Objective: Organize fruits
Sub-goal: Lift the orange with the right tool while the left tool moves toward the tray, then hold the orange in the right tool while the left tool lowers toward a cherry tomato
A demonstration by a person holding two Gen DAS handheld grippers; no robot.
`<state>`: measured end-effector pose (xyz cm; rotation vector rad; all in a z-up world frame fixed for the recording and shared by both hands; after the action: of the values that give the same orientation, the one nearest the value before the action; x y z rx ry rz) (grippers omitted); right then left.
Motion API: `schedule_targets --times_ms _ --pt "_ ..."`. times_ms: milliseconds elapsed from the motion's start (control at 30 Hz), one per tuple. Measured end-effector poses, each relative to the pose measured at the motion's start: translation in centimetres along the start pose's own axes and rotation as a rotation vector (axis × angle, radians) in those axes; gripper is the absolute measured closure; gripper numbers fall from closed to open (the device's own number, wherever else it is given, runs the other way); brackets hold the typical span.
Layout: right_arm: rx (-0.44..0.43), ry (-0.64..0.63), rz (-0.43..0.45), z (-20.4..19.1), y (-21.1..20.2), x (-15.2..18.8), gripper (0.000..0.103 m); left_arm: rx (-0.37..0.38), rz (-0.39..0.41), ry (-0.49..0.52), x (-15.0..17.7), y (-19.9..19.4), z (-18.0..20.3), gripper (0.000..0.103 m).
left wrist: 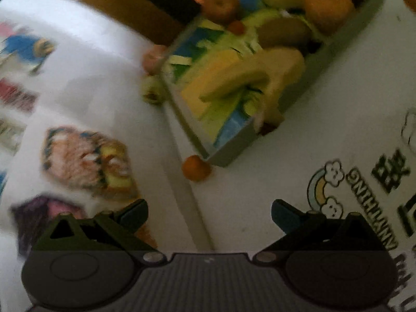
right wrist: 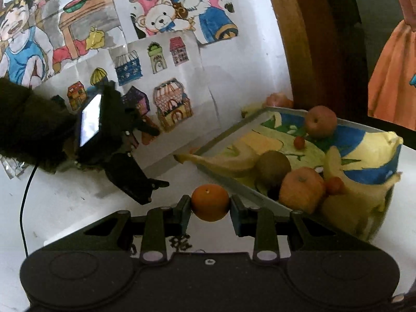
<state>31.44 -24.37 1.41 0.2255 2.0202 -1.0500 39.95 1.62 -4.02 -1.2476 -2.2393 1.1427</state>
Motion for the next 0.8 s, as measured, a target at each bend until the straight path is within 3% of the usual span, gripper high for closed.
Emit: schedule_targets --times_ms 100,467,800 --pt "0.000 0.035 -0.009 0.7 0.0 0.5 0.068 0.006 -0.038 0.095 -0.3 1.7 0.4 0.000" --pt "-0.006 0.108 -0.016 2.5 0.5 1.3 0.068 0.025 -0.095 0.230 -2.8 4.7 -1.1 0.000" --pt "-0.018 0.150 -0.010 3.9 1.3 1.1 0.068 0.173 -0.137 0.282 -4.7 6.3 -2.4 0.000"
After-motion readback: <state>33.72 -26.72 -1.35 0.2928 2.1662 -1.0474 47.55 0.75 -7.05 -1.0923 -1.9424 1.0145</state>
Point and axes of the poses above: each gripper's, at about its wrist camera, not at the fingertips, and y roughly the way its jaws point, z to its right, x to its underside, the point moved 5 cm from there along y, roughly the way its jaws point, and after that the axes turned 5 degrees about -z, right-handed, at the moved point
